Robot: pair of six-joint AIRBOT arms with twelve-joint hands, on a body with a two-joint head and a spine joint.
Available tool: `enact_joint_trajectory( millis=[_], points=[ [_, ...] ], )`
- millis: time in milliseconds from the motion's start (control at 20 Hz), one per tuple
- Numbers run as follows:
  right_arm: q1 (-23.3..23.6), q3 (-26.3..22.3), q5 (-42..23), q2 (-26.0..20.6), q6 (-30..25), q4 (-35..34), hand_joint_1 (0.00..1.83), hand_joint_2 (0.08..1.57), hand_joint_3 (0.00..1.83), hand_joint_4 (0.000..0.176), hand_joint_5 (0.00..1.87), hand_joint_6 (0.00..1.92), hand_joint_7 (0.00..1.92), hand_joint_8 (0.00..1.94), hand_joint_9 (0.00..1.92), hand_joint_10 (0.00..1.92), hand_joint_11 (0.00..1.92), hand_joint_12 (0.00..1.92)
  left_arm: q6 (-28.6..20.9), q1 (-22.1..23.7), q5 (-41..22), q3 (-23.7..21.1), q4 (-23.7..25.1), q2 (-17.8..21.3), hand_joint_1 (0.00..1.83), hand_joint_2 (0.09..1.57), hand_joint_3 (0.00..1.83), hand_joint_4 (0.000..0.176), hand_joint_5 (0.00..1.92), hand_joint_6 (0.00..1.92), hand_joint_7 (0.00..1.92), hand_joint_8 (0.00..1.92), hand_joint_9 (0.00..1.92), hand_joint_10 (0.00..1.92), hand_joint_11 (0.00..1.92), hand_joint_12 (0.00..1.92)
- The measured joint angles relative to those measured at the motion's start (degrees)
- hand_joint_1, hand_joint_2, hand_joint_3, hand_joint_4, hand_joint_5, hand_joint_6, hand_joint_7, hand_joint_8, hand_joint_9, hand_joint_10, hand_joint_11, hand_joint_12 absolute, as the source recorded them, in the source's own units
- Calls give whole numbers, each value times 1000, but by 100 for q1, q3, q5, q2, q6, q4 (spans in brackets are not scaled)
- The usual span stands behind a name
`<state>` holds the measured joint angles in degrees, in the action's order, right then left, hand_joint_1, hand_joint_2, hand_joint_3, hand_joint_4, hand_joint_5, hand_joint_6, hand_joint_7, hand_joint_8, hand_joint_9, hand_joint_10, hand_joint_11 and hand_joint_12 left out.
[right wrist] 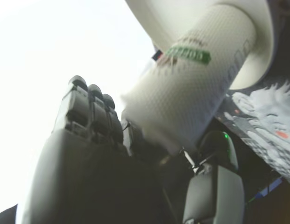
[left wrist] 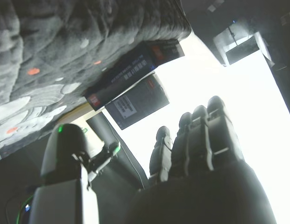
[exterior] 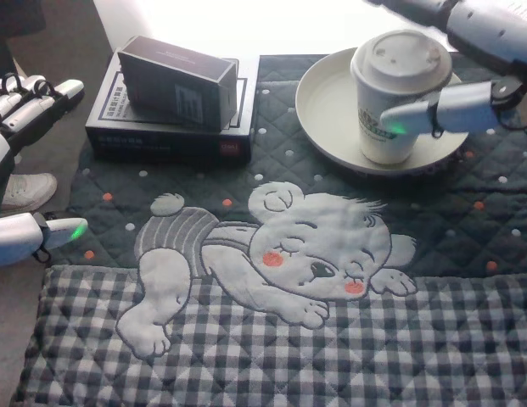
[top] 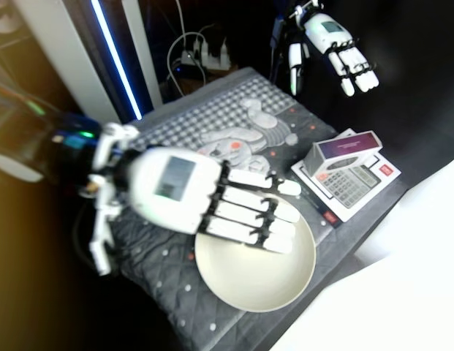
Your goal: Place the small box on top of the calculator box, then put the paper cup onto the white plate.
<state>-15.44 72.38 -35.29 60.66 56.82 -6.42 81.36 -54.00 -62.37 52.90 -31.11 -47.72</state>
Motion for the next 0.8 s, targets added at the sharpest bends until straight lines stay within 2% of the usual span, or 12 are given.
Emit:
enact_joint_trajectory(
  millis=[100, 150, 200, 250, 300, 400, 450, 500, 600, 650, 700, 800],
  points=[
    [0, 0, 13, 9, 0, 9, 441, 949, 12, 176, 0, 0, 0, 0, 0, 0, 0, 1358, 0, 0, 0, 0, 0, 0, 783, 1055, 0, 167, 1, 0, 0, 0, 0, 0, 0, 0],
    [0, -26, 4, 4, 0, 17, 441, 949, 12, 176, 0, 0, 0, 0, 0, 0, 0, 1358, 0, -26, -13, 0, 0, 2, 783, 1055, 0, 167, 1, 0, 0, 0, 0, 0, 0, 0],
    [0, -131, -35, -76, -2, 24, 438, 991, 22, 162, 0, 0, 0, 0, 0, 0, 0, 1237, 0, -46, -17, -20, -22, 2, 787, 1034, 0, 166, 1, 0, 0, 0, 0, 0, 0, 0],
    [0, -278, -87, -225, -2, 153, 462, 977, 11, 173, 0, 0, 0, 0, 0, 0, 0, 1626, 4, -52, 0, -24, -22, 2, 770, 1027, 0, 174, 3, 1, 0, 0, 0, 0, 0, 0],
    [2, -402, -144, -343, -4, 245, 504, 989, 9, 175, 0, 0, 0, 0, 0, 0, 0, 1798, 2, -52, 0, -24, -35, 2, 766, 1022, 0, 172, 3, 1, 0, 0, 0, 0, 0, 0],
    [2, -748, -247, -632, -4, 518, 549, 1004, 10, 171, 0, 0, 0, 0, 0, 0, 0, 1449, -7, -92, -61, -120, -33, 83, 775, 1035, 0, 176, 1, 0, 0, 0, 0, 0, 0, 0],
    [2, -866, -262, -708, -70, 708, 564, 1010, 10, 171, 0, 0, 0, 0, 9, 5, 0, 1481, -4, -122, -105, -133, -33, 98, 765, 1025, 0, 176, 0, 0, 0, 0, 0, 0, 0, 0],
    [0, -1027, -391, -809, -306, 1078, 505, 1068, 34, 155, 0, 0, 0, 0, 29, 18, 0, 1318, -9, -168, -166, -164, -61, 118, 764, 1032, 0, 176, 0, 0, 0, 0, 0, 0, 0, 0],
    [0, -1397, -636, -1097, -372, 1554, 478, 1127, 44, 137, 0, 0, 0, 0, 0, 0, 0, 1330, -11, -247, -247, -227, -66, 197, 740, 1040, 0, 164, 0, 0, 0, 0, 0, 0, 0, 0],
    [0, -1495, -763, -1191, -372, 1631, 492, 1134, 36, 120, 0, 0, 0, 0, 0, 0, 0, 1126, -9, -262, -273, -229, -118, 219, 739, 1044, 2, 163, 0, 0, 0, 0, 0, 0, 0, 0],
    [0, -1593, -931, -1294, -372, 1646, 546, 1115, 21, 90, 0, 0, 0, 0, 0, 0, 0, 882, -9, -302, -334, -258, -245, 256, 741, 1044, 2, 173, 0, 0, 0, 0, 0, 0, 0, 0],
    [0, -1720, -1091, -1453, -374, 1786, 586, 1121, 17, 107, 0, 0, 0, 0, 0, 0, 0, 86, -142, -450, -544, -278, -254, 299, 749, 1036, 0, 176, 0, 0, 0, 0, 0, 0, 0, 0]
  ],
)
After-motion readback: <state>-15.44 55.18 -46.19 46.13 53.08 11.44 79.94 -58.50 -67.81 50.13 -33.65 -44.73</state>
